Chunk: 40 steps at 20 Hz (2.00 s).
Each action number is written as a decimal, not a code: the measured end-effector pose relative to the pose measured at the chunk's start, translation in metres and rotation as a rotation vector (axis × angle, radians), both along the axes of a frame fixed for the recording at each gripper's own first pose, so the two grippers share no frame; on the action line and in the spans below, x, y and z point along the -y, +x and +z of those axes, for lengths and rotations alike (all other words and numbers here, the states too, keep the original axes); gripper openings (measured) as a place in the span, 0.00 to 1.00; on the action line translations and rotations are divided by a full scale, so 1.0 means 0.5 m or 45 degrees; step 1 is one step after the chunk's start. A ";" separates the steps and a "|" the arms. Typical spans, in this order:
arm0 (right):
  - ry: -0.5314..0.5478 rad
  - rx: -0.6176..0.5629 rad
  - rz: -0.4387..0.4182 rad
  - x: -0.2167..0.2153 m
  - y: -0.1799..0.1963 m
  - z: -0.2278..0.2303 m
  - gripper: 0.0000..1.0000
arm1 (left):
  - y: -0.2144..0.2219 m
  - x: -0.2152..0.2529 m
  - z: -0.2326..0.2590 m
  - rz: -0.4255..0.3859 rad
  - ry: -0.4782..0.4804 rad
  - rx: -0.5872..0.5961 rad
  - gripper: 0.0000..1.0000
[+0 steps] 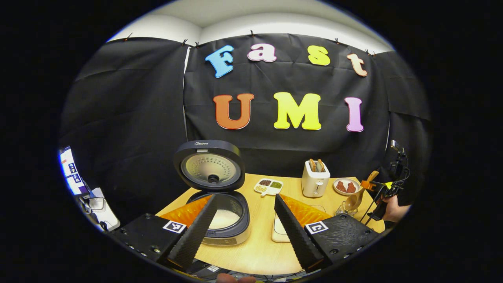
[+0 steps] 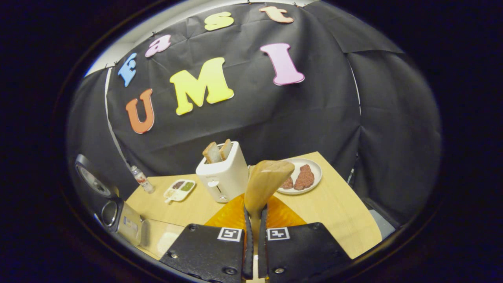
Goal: Close the left gripper, press the button to open the rice cooker; take a wooden spoon from the chopstick holder with the right hand, scoop a spoonful of rice and pour it into the rice cooker, then put the wooden spoon back into the chopstick holder.
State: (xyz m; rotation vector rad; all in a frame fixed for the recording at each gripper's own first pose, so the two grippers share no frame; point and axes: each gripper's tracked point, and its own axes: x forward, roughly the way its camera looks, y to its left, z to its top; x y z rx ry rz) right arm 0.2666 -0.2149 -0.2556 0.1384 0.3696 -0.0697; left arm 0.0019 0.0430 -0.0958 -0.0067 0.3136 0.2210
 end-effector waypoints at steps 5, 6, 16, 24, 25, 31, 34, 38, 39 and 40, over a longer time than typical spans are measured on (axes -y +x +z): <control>0.068 -0.043 -0.013 -0.003 0.010 -0.078 0.12 | -0.015 -0.010 -0.008 0.043 -0.007 -0.033 0.95; 0.081 -0.044 -0.014 -0.002 0.010 -0.082 0.13 | -0.016 -0.010 -0.007 0.047 -0.014 -0.030 0.95; -0.058 0.096 0.035 -0.004 -0.003 0.038 0.72 | 0.028 -0.015 0.029 0.028 -0.075 0.061 0.95; -0.230 0.308 0.058 -0.055 -0.086 0.265 1.00 | 0.056 -0.083 0.083 0.043 -0.066 0.149 0.95; -0.235 0.336 0.070 -0.074 -0.104 0.293 1.00 | 0.064 -0.096 0.095 0.046 -0.056 0.163 0.95; -0.198 0.441 0.115 -0.173 -0.214 0.420 1.00 | 0.154 -0.217 0.164 0.080 -0.067 0.254 0.94; -0.192 0.456 0.103 -0.201 -0.273 0.448 0.97 | 0.221 -0.273 0.156 0.084 -0.050 0.234 0.95; -0.221 0.437 0.045 -0.212 -0.357 0.442 1.00 | 0.315 -0.314 0.141 0.050 -0.057 0.190 0.95; -0.225 0.417 0.037 -0.216 -0.377 0.428 0.97 | 0.337 -0.323 0.135 0.049 -0.039 0.181 0.95; -0.227 0.401 0.022 -0.218 -0.395 0.419 0.97 | 0.359 -0.328 0.131 0.037 -0.026 0.179 0.95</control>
